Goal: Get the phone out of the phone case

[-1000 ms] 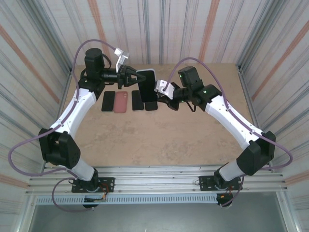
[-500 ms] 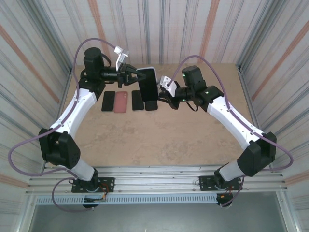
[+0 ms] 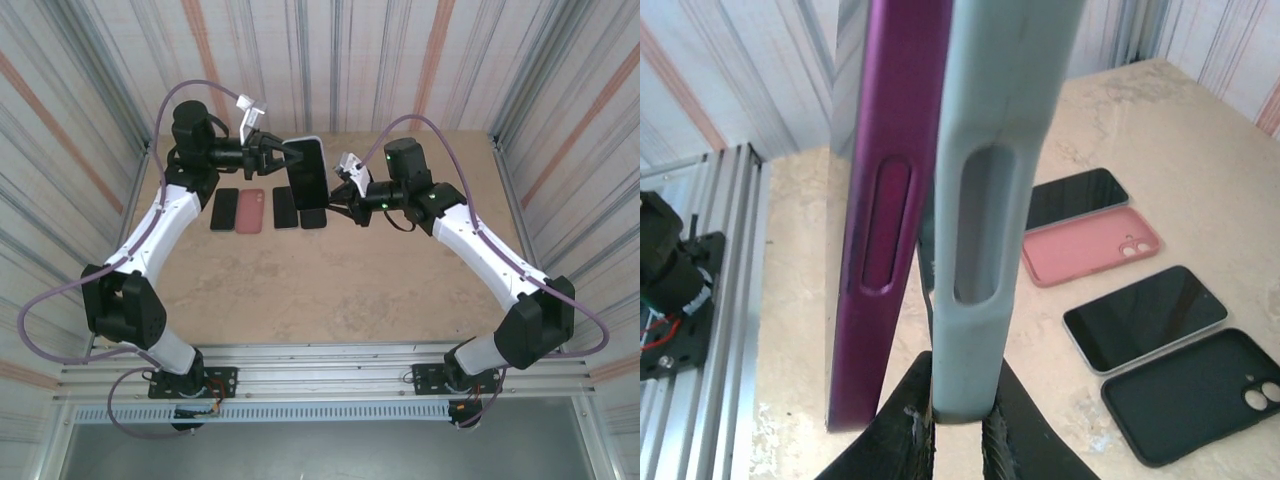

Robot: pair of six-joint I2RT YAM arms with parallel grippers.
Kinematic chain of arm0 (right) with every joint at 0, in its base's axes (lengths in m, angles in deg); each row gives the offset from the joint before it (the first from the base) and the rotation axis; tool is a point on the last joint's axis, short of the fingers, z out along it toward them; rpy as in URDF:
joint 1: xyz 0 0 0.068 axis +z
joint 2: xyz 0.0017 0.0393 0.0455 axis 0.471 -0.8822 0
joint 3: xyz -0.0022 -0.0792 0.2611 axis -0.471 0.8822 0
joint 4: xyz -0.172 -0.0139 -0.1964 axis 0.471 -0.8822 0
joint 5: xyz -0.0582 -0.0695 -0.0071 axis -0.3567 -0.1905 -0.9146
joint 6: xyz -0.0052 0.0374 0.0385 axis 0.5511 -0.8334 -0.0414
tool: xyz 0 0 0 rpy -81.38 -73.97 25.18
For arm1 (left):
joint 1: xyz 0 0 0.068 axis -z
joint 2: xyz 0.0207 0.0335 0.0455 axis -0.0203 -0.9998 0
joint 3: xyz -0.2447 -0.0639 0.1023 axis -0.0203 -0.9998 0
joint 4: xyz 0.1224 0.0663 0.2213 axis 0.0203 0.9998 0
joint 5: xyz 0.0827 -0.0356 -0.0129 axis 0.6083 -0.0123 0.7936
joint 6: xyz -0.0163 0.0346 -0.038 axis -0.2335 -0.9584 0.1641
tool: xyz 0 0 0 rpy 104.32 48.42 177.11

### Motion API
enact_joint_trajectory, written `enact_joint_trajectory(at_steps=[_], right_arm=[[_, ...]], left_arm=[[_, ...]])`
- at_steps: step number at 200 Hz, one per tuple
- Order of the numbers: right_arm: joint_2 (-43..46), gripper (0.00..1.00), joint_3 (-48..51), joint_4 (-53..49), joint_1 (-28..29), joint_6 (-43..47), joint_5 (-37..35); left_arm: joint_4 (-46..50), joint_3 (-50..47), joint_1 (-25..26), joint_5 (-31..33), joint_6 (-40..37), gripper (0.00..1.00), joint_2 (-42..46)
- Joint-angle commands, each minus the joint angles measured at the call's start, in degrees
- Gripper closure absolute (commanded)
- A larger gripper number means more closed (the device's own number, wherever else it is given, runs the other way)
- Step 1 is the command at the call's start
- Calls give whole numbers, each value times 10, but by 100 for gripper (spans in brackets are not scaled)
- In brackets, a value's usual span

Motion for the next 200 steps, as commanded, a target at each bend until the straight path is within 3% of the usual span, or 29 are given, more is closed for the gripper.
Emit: enact_joint_trajectory(at_steps=[1,39,97,138,200], right_arm=[[18,81,-16,76,0,-33,42],[21,79,-3,112,-7,-86,77],[34,76,84,308,-25,-304,126],[45,71,171,511,-32,-489,62],[46,69,205,605,-29,-691,-46]], left_arm=[[20,-6,15,-12,15,100,12],[27,-3,11,62,39,100,16],[-153,-45,14,215,266,100,16],[-179,-65,18,293,349,100,26],[-256,-144,25,413,501,100,40]])
